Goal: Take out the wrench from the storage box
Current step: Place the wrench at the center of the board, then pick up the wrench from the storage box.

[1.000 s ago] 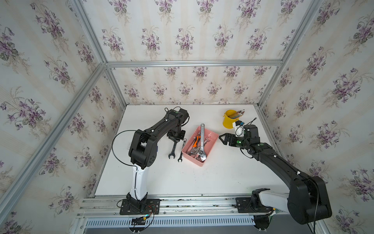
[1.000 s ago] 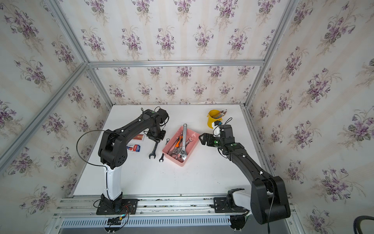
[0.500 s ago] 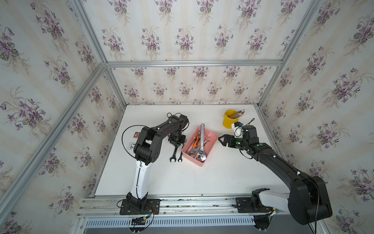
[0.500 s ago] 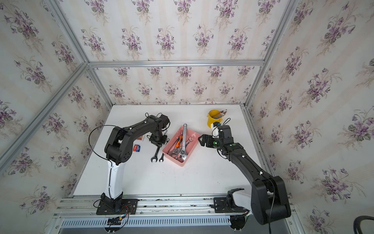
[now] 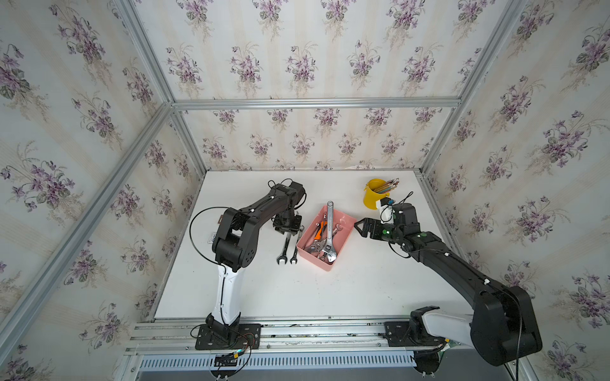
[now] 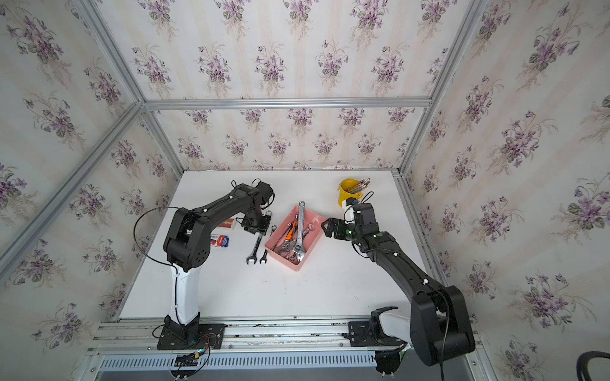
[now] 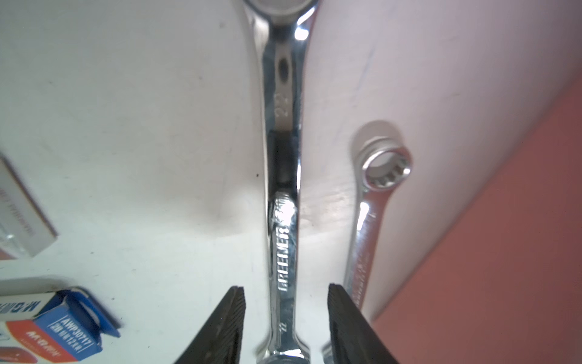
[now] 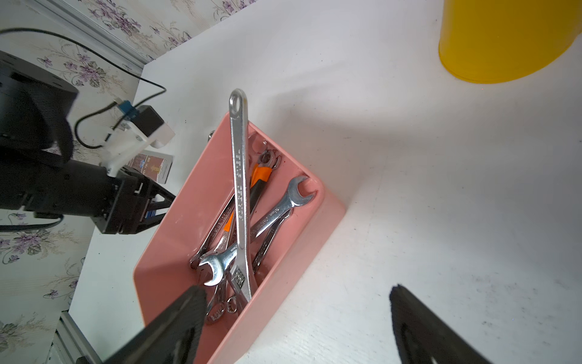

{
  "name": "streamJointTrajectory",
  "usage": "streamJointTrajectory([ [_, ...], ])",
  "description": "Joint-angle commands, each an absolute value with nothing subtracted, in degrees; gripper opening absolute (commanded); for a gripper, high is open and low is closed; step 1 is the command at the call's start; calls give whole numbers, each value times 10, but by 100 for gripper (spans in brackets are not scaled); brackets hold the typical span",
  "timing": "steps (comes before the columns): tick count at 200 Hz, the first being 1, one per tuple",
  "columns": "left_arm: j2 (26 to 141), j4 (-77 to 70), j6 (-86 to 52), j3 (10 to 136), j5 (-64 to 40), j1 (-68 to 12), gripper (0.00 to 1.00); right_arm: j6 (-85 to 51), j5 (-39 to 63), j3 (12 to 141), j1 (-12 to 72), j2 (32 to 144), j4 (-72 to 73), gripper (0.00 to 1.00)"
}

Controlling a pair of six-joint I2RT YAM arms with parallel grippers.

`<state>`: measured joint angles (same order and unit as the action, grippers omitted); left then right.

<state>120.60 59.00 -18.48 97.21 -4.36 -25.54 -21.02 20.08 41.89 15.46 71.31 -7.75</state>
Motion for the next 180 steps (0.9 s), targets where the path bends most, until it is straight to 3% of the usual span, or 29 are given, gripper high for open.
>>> streamJointTrajectory([
  [1, 1177, 616, -195, 991, -63, -256, 52, -212, 193, 424, 159, 715, -82, 94],
  [76, 1160, 608, -244, 1063, -109, -330, 64, -232, 186, 417, 163, 713, -87, 93],
  [180, 1299, 566, -286, 1177, -69, -403, 65, -260, 185, 403, 171, 701, -87, 91],
])
